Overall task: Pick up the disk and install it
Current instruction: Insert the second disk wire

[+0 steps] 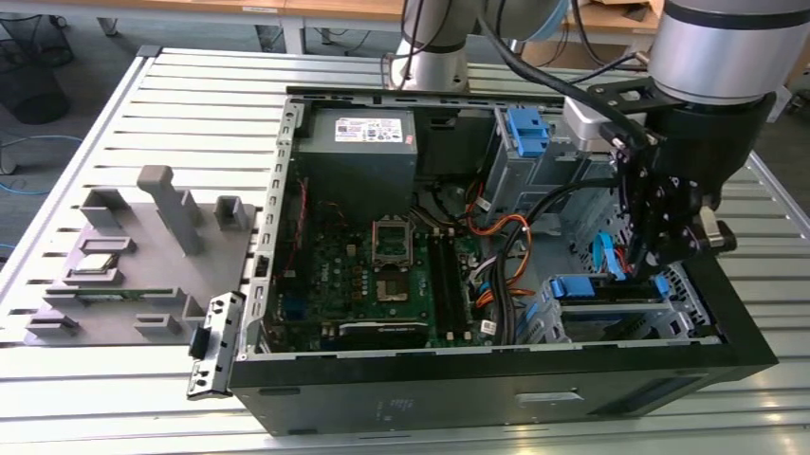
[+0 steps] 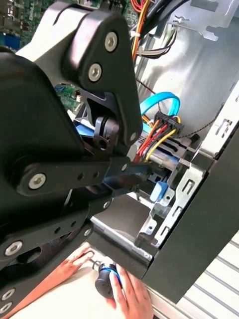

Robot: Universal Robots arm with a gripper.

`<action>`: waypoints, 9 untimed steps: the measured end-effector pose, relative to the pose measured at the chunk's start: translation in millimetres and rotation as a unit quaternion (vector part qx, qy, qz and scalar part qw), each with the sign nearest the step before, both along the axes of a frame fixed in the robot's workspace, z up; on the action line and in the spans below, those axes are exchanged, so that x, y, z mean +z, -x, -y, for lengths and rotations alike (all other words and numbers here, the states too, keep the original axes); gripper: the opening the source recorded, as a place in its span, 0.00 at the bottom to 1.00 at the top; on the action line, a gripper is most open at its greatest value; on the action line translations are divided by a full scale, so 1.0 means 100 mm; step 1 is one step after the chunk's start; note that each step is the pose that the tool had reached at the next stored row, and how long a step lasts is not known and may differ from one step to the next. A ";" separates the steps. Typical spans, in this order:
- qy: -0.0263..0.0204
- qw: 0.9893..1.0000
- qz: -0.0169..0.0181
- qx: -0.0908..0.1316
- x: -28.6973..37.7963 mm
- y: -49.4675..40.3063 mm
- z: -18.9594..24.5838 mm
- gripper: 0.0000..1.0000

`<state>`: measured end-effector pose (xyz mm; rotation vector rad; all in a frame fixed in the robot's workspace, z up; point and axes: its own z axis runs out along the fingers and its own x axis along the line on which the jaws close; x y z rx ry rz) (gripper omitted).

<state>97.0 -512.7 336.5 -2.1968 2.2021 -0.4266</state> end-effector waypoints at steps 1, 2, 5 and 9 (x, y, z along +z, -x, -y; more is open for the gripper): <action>0.000 1.000 0.000 0.000 0.016 0.000 0.000 0.24; 0.000 1.000 0.000 0.000 0.032 0.000 0.000 0.24; 0.000 1.000 0.000 0.000 0.070 0.000 0.000 0.24; 0.000 1.000 0.000 0.000 0.076 0.000 0.000 0.24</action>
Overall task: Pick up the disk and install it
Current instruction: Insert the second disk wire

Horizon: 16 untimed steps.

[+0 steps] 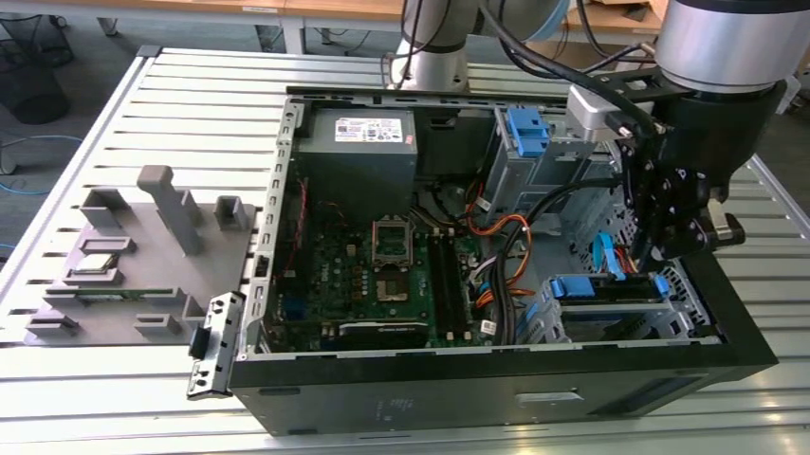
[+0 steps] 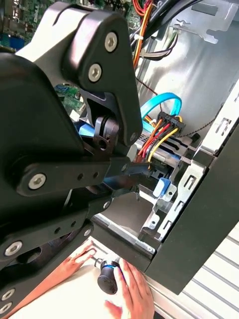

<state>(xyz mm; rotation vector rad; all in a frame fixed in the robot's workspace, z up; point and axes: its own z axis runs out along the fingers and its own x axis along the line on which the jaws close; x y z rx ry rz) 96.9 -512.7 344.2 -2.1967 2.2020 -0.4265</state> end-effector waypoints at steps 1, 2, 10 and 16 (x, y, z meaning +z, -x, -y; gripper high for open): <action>0.000 1.000 0.000 0.000 0.001 0.000 0.000 0.24; 0.000 1.000 -0.002 0.000 0.001 -0.001 0.000 0.24; 0.000 0.999 -0.053 0.000 -0.005 -0.015 0.000 0.24; -0.002 0.999 -0.054 0.000 0.004 -0.016 0.001 0.24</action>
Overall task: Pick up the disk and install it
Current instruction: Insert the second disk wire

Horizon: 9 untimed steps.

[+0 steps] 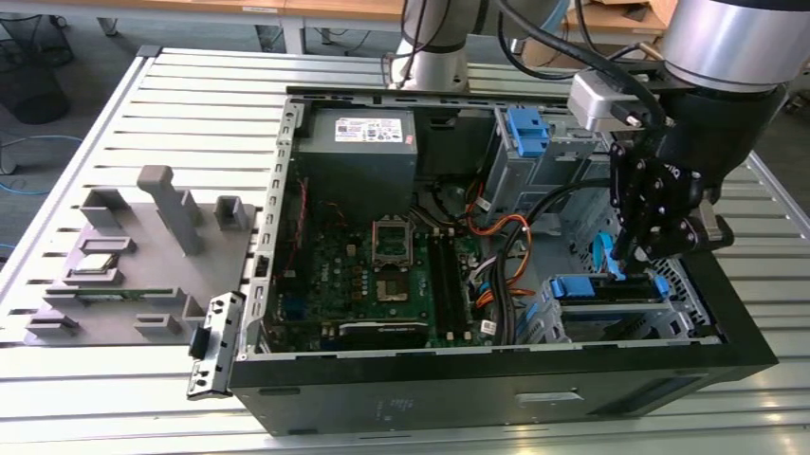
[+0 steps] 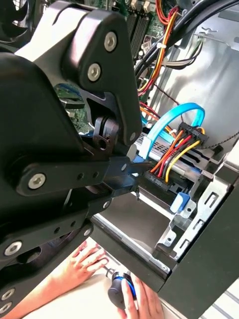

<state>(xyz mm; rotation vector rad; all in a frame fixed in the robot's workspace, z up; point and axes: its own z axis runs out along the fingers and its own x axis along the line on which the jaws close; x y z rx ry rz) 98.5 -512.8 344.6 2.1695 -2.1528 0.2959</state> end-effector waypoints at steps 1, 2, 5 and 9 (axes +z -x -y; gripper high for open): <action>-0.001 1.000 0.000 0.000 0.014 0.000 0.000 0.24; -0.001 1.000 0.000 0.000 0.030 0.000 -0.001 0.24; -0.003 1.000 0.000 0.000 0.081 0.000 -0.001 0.24; -0.021 1.000 0.000 0.000 0.103 0.000 0.003 0.24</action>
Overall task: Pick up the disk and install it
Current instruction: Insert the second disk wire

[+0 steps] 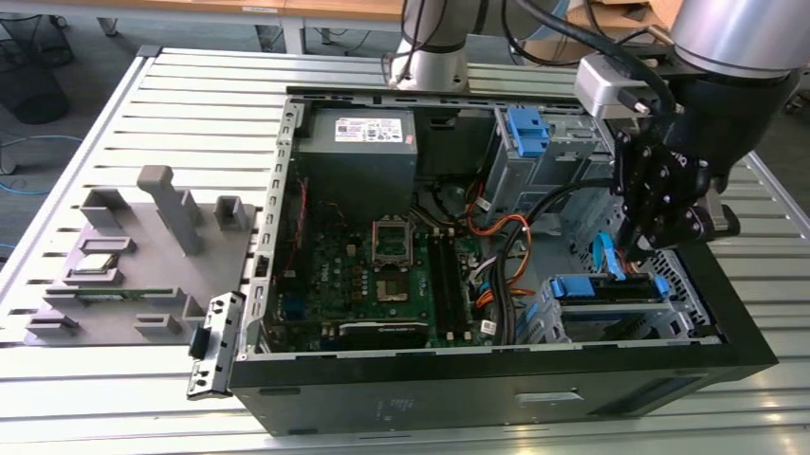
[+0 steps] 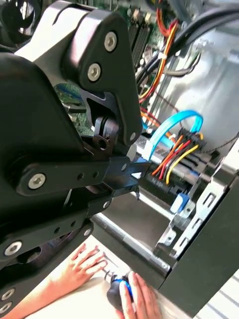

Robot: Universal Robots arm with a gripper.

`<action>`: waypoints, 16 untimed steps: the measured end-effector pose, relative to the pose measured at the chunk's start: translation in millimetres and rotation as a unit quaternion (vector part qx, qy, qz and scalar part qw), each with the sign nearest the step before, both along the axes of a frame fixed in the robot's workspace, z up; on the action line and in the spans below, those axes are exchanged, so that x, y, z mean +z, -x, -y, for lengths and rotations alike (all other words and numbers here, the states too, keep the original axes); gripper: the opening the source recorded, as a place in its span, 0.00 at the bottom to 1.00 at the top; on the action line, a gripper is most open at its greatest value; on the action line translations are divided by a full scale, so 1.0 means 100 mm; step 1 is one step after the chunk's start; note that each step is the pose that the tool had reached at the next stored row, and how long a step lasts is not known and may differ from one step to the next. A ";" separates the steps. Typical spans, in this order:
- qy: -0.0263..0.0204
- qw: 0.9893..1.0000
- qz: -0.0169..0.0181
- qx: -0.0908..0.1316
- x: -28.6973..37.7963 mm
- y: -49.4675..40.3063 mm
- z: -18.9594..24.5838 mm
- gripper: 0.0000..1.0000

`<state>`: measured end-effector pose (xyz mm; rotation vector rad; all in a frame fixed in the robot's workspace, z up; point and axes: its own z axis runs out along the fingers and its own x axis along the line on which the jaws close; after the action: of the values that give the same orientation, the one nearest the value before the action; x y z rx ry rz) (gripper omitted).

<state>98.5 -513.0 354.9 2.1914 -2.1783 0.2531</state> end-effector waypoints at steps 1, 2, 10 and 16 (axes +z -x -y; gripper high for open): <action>-0.008 1.000 0.000 0.000 0.002 0.000 0.004 0.24; -0.015 1.000 0.000 0.000 0.004 0.000 0.008 0.24; -0.029 1.000 0.000 0.000 0.005 0.000 0.066 0.24; -0.031 1.000 0.000 0.000 0.005 0.000 0.081 0.24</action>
<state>98.5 -521.1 355.3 2.2219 -2.2155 0.1889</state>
